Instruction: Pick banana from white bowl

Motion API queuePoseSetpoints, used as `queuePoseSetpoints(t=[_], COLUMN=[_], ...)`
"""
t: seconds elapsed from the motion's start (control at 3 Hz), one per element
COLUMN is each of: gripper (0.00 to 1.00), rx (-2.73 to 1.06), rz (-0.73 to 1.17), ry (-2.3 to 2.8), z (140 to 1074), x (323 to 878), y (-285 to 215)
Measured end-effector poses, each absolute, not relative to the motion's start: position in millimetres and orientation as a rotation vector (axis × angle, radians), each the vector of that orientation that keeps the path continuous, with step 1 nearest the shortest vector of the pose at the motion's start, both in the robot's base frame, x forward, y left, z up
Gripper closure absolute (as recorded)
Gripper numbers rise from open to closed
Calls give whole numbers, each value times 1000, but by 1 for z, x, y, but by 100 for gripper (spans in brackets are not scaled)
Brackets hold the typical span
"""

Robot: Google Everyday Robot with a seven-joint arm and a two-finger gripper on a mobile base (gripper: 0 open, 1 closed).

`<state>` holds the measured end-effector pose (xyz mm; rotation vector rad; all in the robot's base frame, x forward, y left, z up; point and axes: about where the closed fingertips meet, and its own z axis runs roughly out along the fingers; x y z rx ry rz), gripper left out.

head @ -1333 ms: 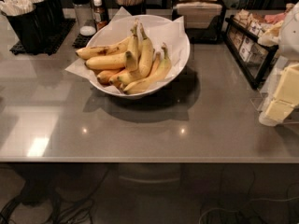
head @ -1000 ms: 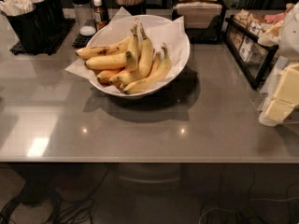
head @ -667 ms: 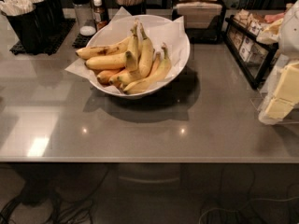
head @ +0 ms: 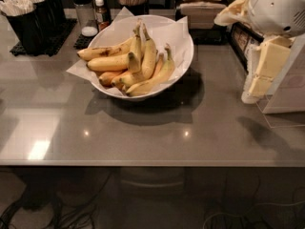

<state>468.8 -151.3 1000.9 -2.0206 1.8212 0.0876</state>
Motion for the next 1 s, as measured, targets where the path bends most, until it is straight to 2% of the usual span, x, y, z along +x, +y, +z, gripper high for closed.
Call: queuePoseSetpoints(t=[0.67, 1.0], gripper=[0, 0], rx=[-2215, -2193], rz=[253, 233], ry=[1457, 1454], z=[1015, 1018], x=[492, 496], y=[-66, -64])
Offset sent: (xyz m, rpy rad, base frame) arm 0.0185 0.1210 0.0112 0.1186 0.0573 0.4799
